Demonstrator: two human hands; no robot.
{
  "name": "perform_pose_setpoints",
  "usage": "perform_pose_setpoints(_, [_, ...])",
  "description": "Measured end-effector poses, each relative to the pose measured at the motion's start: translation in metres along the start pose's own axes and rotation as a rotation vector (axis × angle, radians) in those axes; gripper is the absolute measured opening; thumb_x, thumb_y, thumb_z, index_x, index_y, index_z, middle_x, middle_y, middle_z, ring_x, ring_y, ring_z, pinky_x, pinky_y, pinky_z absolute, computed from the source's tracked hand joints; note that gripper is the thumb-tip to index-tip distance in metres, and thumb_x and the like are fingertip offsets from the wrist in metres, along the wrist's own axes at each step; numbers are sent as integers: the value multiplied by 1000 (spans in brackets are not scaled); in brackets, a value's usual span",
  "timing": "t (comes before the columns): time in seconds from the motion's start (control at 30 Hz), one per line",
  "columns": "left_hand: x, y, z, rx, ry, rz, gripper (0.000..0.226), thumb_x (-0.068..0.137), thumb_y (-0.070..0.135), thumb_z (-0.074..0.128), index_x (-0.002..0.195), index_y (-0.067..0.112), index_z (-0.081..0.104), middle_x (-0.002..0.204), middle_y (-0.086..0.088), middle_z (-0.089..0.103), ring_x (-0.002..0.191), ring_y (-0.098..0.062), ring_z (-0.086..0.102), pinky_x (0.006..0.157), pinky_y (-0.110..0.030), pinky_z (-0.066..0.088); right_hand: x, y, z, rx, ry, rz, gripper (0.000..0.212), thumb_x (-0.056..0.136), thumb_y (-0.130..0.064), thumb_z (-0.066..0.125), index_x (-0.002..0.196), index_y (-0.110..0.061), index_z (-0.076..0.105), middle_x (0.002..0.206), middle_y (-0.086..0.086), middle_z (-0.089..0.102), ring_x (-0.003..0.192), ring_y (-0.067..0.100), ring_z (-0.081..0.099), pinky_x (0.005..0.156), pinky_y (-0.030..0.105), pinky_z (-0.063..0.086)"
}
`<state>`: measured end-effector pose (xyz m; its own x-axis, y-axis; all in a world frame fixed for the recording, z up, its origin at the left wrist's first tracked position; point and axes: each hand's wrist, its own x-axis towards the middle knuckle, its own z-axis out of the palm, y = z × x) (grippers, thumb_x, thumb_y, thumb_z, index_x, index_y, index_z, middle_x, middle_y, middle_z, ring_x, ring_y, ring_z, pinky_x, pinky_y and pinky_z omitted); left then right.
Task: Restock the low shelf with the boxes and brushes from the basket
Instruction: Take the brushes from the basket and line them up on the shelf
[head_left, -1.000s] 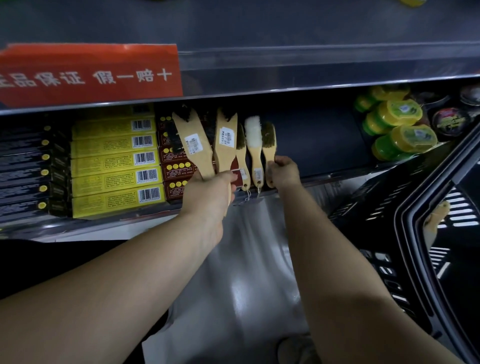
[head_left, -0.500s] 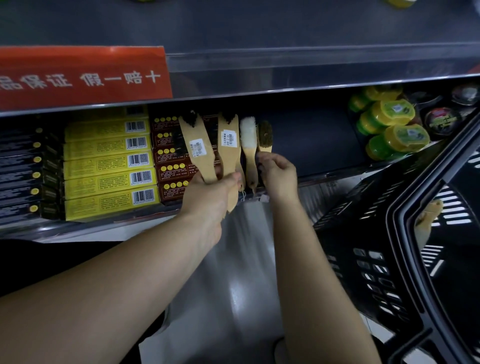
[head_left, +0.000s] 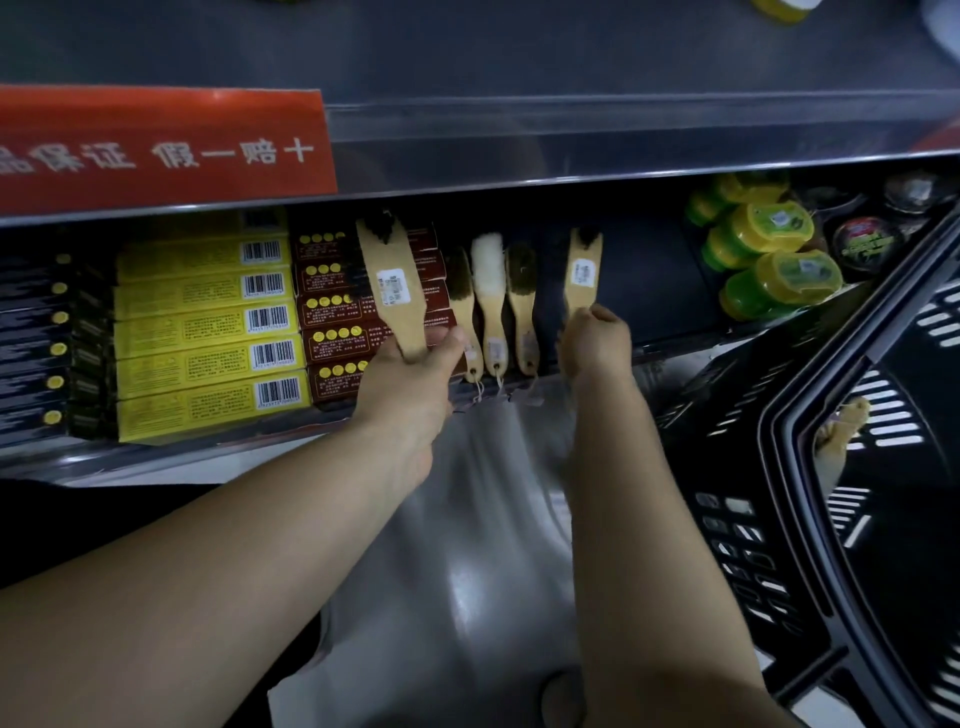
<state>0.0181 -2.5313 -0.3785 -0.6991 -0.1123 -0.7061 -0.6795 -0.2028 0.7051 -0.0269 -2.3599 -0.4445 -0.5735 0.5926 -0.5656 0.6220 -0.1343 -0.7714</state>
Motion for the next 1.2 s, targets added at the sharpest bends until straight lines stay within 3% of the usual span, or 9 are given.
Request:
perform_pose_setpoints(0.1, [0,-1,1,11,8,-9,9,89,36,59,83,33,54,99,6,68,93,-15,62,85,-35,50,26,4,4,-300,-66,86,14,92,0,41,92,-11,50,75,4,51,65,17,50,47,21,42])
perform_pose_setpoints(0.17, [-1,0,2,-17,11,-9,6,93,37,53,88,34,54,95,2,64,88,-18,58,77,-35,46,32,8,9,-384,-58,99,16,93,1,41,99,-8,52,80,5,52,78,19,51,56,20,42])
perform_pose_setpoints(0.27, [0,1,3,-22,19,13,12,96,31,44,89,35,53,83,-4,55,70,-17,50,60,-31,40,36,17,15,-271,-64,-42,26,93,0,40,107,-6,61,90,5,60,84,19,54,72,24,40])
perform_pose_setpoints(0.43, [-2,2,8,-7,7,-20,15,94,24,41,89,30,54,77,3,58,68,-12,51,61,-25,41,43,19,18,-137,-115,-42,21,93,-7,48,104,-15,63,85,-4,62,75,10,58,67,15,48])
perform_pose_setpoints(0.57, [-4,1,10,44,-95,-46,14,95,24,51,84,29,58,83,5,62,72,-11,55,73,-30,47,51,24,17,-147,-40,-1,29,91,5,46,118,3,56,118,17,59,110,25,53,92,22,38])
perform_pose_setpoints(0.73, [-3,-2,9,86,-128,11,11,91,19,60,89,28,67,89,8,67,84,-10,62,88,-32,53,15,23,13,-278,35,-264,22,92,-9,51,112,-5,60,112,10,62,92,17,62,81,19,49])
perform_pose_setpoints(0.9, [-6,-3,8,95,-167,77,14,85,8,65,94,18,70,81,5,69,59,3,65,48,-8,46,-64,22,9,145,-396,-165,23,95,-22,49,93,-13,69,78,-2,70,67,3,64,58,17,50])
perform_pose_setpoints(1.0, [-5,-2,5,209,-160,203,19,83,10,68,91,27,69,80,6,71,70,-2,68,61,-14,53,-83,17,0,229,-658,-96,26,97,-22,47,104,-13,70,92,2,74,85,11,69,69,23,54])
perform_pose_setpoints(1.2, [-2,2,5,293,-198,221,28,87,19,64,115,22,65,104,-1,70,97,-18,66,90,-41,53,-86,7,-13,221,-768,-158,23,94,-5,50,107,-11,68,90,6,74,78,16,71,66,24,55])
